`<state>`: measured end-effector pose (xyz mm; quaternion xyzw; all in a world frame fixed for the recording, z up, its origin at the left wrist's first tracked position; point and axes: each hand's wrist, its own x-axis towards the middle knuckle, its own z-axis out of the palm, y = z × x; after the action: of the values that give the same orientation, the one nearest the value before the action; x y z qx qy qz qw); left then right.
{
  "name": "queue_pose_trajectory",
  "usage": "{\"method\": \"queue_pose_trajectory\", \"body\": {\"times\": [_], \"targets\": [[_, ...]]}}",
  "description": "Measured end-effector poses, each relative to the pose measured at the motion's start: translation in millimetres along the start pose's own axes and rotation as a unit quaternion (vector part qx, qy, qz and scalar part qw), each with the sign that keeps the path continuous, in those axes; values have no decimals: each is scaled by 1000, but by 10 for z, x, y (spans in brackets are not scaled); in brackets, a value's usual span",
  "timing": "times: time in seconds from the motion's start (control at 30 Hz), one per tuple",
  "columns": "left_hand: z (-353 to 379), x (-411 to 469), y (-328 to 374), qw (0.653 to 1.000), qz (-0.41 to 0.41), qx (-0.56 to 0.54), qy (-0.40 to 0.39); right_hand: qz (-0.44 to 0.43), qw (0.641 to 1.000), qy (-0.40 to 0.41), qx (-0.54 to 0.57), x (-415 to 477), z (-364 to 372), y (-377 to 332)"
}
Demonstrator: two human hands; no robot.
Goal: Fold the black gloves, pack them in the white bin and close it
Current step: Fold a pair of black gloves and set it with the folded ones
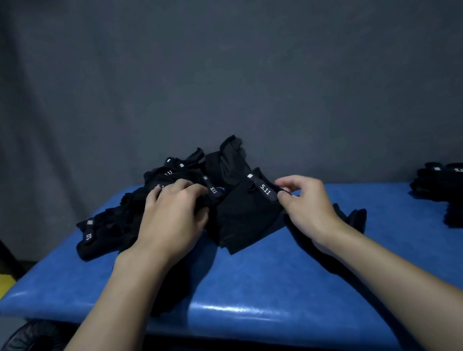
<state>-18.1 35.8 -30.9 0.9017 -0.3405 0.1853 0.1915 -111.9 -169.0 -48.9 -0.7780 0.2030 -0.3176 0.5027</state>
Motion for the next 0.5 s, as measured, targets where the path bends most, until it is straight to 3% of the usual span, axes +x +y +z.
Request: {"method": "queue_pose_trajectory", "body": {"times": [0.3, 0.5], "targets": [[103, 79, 309, 995, 15, -88, -41, 0, 999, -6, 53, -92, -254, -2], [139, 112, 456, 975, -9, -224, 11, -6, 993, -11, 116, -187, -434, -44]]}}
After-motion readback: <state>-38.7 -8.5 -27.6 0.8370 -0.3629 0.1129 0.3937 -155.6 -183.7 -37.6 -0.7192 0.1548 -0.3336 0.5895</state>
